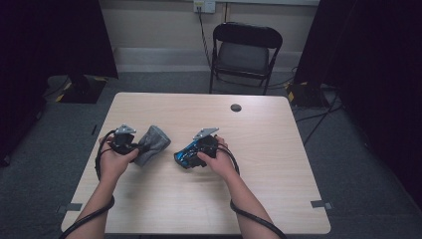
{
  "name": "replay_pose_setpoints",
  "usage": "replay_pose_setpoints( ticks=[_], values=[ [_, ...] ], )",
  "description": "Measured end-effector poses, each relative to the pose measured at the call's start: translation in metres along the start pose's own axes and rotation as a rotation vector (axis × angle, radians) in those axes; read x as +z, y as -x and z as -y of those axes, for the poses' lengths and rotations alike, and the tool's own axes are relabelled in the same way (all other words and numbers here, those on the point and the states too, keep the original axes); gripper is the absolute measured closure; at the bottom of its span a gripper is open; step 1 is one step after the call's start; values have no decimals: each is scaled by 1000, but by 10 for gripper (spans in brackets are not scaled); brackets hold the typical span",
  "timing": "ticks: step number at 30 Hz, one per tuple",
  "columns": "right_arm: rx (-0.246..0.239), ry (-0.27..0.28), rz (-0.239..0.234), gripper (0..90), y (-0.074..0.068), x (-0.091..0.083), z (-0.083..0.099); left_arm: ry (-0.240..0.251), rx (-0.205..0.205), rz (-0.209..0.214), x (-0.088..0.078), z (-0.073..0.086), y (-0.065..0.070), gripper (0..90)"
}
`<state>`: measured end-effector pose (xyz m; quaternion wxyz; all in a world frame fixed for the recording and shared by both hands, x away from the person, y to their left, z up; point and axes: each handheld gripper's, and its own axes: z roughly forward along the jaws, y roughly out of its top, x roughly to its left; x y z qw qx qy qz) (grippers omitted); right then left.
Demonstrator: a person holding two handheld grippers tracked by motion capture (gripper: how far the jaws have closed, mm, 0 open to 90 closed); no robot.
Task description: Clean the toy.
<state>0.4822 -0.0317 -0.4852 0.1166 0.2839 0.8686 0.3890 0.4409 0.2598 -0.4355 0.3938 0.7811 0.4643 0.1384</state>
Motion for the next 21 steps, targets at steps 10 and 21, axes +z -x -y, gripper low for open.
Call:
replay_pose_setpoints(
  ticks=[10,21],
  values=[
    [-1,16,-2,0,0,0,2,-7,25,14,42,-26,7,812],
    [-3,17,-4,0,0,0,2,-2,35,52,87,-46,21,810]
  ],
)
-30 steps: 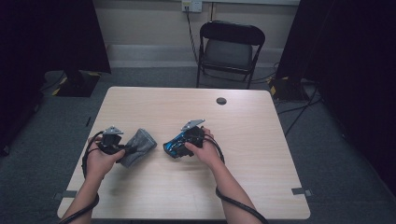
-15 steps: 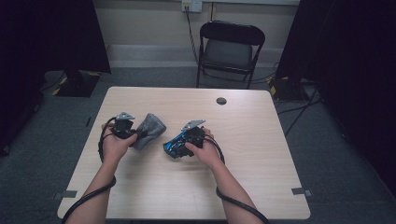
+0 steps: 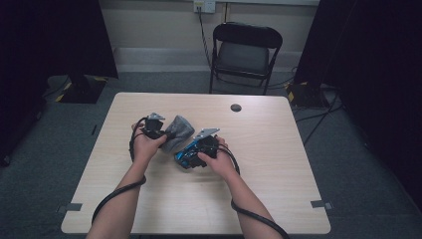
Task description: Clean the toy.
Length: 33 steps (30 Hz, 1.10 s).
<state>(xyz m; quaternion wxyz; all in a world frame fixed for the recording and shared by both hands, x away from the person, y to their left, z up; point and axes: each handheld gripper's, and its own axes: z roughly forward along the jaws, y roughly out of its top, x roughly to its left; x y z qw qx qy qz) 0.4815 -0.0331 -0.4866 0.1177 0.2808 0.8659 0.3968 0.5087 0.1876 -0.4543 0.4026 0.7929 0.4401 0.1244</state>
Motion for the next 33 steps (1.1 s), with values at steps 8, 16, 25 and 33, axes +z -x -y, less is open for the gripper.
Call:
replay_pose_setpoints(
  ticks=[8,16,25,33],
  values=[
    [-2,-9,-2,0,0,0,-1,-26,51,-5,26,-6,7,808],
    [-3,-5,0,0,0,0,-1,-58,119,-28,47,0,21,793],
    [-2,-12,-1,0,0,0,-2,-76,143,-8,47,0,24,797],
    [-6,-13,-9,0,0,1,-3,-77,129,13,43,3,23,803]
  ],
)
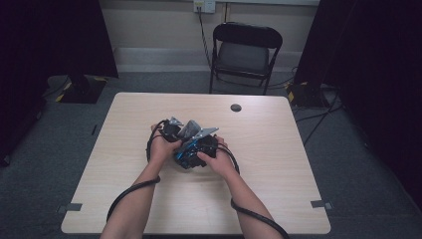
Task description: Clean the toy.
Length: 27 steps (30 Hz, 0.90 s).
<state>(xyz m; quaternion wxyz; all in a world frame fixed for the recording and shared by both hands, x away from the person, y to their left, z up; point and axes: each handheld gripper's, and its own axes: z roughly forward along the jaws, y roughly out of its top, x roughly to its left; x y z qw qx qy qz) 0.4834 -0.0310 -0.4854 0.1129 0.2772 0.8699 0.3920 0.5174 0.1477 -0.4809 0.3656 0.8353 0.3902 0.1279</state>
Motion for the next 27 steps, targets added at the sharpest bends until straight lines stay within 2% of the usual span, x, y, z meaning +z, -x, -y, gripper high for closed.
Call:
replay_pose_setpoints(
  ticks=[13,27],
  values=[
    [-3,-11,-1,0,0,0,-1,-23,21,11,-12,9,-5,804],
    [-3,-10,-1,0,1,0,-1,-28,11,17,-26,22,-7,805]
  ],
)
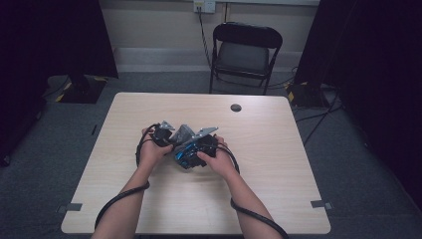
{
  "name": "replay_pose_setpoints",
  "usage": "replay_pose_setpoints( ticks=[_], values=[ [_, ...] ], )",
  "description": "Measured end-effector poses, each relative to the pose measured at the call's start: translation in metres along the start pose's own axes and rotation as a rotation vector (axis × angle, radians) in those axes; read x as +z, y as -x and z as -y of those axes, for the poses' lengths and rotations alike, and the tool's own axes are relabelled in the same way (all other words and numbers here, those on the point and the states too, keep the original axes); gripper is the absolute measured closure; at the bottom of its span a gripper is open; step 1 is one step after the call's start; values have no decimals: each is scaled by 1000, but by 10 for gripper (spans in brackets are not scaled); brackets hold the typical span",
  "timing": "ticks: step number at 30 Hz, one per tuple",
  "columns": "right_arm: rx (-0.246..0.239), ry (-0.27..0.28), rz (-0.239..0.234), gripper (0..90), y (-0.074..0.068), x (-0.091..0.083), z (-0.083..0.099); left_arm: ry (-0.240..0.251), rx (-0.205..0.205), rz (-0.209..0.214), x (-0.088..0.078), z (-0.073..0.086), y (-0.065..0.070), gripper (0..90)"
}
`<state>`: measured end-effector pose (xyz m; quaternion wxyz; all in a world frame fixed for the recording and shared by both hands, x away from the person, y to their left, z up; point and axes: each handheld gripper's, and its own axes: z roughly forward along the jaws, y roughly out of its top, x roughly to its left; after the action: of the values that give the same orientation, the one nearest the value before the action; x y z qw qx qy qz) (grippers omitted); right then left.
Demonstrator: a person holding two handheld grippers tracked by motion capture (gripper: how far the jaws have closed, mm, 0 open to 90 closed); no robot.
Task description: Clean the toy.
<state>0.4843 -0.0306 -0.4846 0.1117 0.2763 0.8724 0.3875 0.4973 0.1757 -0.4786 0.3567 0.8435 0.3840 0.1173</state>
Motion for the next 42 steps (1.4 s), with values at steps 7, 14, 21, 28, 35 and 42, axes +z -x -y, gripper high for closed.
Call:
replay_pose_setpoints(
  ticks=[7,14,21,28,35,42],
  values=[
    [0,0,1,0,0,0,0,-10,-11,2,-9,8,0,806],
    [0,-2,0,0,0,0,0,-9,-18,5,-18,17,0,806],
    [0,-2,0,0,0,0,0,-3,-21,7,-25,26,1,806],
    [0,-3,0,0,0,0,0,-2,-16,8,-32,32,4,806],
    [1,-1,1,0,0,0,0,-7,-22,10,-40,40,4,806],
    [0,1,1,0,0,0,0,-8,-33,21,-48,49,5,806]
  ],
)
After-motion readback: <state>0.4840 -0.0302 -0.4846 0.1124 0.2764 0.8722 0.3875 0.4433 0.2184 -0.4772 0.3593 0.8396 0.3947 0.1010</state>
